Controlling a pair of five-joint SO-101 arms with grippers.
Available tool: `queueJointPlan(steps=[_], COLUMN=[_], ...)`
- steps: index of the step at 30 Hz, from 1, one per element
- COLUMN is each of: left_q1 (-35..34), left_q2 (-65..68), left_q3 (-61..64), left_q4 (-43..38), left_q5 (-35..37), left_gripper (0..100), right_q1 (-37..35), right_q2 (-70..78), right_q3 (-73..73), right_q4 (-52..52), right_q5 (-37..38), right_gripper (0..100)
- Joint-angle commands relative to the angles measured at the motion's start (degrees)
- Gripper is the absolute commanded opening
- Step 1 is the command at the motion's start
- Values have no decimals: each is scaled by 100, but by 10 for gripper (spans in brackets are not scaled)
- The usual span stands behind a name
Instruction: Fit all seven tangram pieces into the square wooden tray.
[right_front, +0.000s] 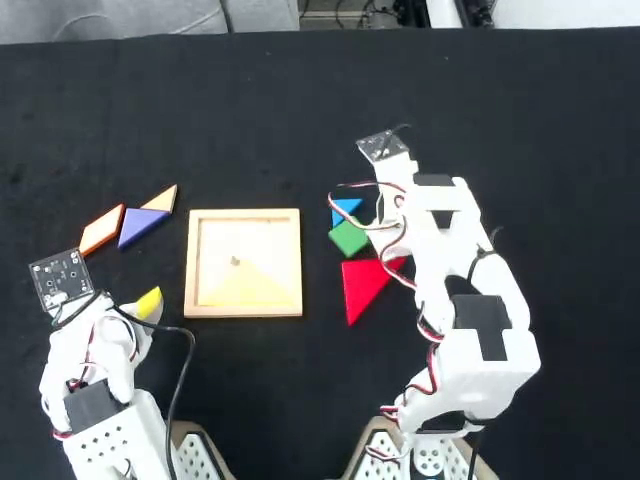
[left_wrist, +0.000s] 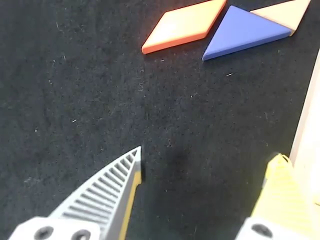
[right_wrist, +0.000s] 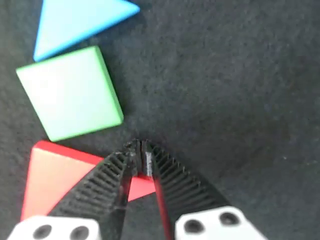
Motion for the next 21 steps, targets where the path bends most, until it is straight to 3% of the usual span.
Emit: queueJointPlan(steps=[1, 8, 13, 18, 21], left_q1=[-22, -22, -22, -22, -22], left_q2=[-70, -70, -70, -70, -70], left_q3=[13, 13, 13, 13, 13], left_q4=[-9, -9, -9, 0, 0], left_q5=[26, 26, 26, 26, 26], left_gripper=[371, 371, 371, 371, 371], right_q1=[387, 677, 695, 598, -44], right_q2=[-347, -1349, -2949, -4919, -5200], right_q3=[57, 1279, 2440, 2791, 2290], right_q4=[264, 738, 976, 1196, 2145], right_q5=[492, 1758, 2593, 2541, 1890], right_gripper=[17, 11, 11, 15, 62])
